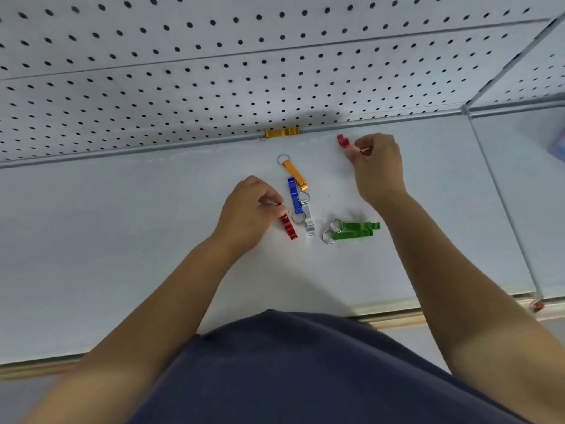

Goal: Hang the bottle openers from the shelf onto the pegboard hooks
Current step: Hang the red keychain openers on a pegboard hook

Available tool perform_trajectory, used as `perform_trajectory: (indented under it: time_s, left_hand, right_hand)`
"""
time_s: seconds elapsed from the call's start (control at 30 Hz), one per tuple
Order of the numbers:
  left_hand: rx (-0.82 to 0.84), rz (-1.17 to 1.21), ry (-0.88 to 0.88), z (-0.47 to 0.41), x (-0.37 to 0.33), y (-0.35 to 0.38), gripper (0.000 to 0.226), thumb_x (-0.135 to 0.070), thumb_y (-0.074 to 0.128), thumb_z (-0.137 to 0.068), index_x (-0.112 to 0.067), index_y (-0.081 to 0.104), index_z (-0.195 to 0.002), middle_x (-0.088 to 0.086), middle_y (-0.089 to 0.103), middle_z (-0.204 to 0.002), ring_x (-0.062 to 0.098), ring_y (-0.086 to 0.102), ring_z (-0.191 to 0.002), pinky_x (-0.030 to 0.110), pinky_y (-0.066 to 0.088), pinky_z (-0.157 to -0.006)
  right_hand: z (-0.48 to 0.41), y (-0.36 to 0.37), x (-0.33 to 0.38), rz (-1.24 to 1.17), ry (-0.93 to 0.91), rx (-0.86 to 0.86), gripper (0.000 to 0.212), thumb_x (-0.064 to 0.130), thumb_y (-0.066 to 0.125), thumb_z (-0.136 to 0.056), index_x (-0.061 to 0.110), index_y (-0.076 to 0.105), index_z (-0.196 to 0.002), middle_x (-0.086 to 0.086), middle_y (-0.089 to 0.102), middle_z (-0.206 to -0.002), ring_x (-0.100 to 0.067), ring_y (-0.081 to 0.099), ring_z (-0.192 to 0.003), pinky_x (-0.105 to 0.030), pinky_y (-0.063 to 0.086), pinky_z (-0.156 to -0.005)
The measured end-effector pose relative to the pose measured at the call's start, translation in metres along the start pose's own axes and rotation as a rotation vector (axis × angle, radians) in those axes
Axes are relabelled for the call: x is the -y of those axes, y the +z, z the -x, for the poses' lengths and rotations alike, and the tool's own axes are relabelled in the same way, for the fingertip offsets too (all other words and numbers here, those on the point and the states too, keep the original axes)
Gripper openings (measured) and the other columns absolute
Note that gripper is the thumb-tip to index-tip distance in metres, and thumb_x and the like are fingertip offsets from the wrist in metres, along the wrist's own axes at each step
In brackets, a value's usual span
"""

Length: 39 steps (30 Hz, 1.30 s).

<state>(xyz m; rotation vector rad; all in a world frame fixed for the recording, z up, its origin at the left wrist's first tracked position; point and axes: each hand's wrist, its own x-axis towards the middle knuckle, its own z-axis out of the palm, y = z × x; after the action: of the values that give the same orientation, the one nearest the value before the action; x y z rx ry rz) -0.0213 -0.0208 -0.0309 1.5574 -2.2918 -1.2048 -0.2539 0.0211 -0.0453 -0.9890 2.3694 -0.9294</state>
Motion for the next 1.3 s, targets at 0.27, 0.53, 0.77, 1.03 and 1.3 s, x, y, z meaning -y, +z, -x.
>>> perform_trajectory:
  time_s: [0.27,0.53,0.77,1.03,1.3]
  left_hand:
    - [0.117,0.269,-0.09,0.041,0.0,-0.042,0.012,-0.015,0.066,-0.095,-0.017,0.067,-0.107,0.0,0.075,-0.094,0.013,0.073,-0.081,0.019,0.059,-0.069]
    - [0.16,0.61,-0.028,0.1,0.002,-0.088,0.015,-0.005,0.072,-0.087,-0.009,0.074,-0.102,0.006,0.079,-0.092,0.019,0.077,-0.087,0.022,0.06,-0.076]
    - [0.096,0.798,0.026,0.146,0.021,-0.127,0.037,-0.011,0.082,-0.064,-0.008,0.075,-0.1,0.01,0.079,-0.098,0.025,0.075,-0.095,0.023,0.058,-0.081]
    - [-0.216,0.98,0.066,0.185,0.06,-0.188,0.041,-0.004,0.08,-0.061,-0.011,0.074,-0.1,0.005,0.079,-0.099,0.019,0.077,-0.091,0.022,0.057,-0.079]
    - [-0.344,0.899,0.137,0.217,0.107,-0.25,0.029,-0.016,0.078,-0.071,-0.008,0.075,-0.098,0.006,0.079,-0.096,0.018,0.075,-0.087,0.024,0.057,-0.083]
  right_hand:
    - [0.087,-0.018,0.038,-0.297,-0.017,0.068,0.014,0.019,0.063,-0.098,0.018,0.061,-0.112,0.012,0.064,-0.098,0.016,0.061,-0.073,0.001,0.043,-0.065]
    - [0.16,-0.03,0.085,-0.554,-0.032,0.242,0.017,0.019,0.055,-0.101,0.012,0.067,-0.112,0.002,0.073,-0.096,0.006,0.068,-0.077,-0.006,0.048,-0.062]
    - [0.201,-0.015,0.12,-0.795,-0.021,0.358,0.032,0.039,0.059,-0.084,0.017,0.072,-0.104,0.003,0.076,-0.091,-0.019,0.073,-0.09,-0.038,0.058,-0.09]
    - [0.243,0.032,0.19,-0.903,-0.048,0.367,0.022,0.019,0.053,-0.101,0.008,0.066,-0.088,-0.001,0.076,-0.081,-0.011,0.071,-0.071,-0.01,0.047,-0.059]
    - [0.293,0.08,0.264,-0.975,-0.135,0.376,0.019,0.018,0.057,-0.099,0.003,0.066,-0.092,-0.008,0.076,-0.081,-0.018,0.071,-0.073,-0.015,0.052,-0.066]
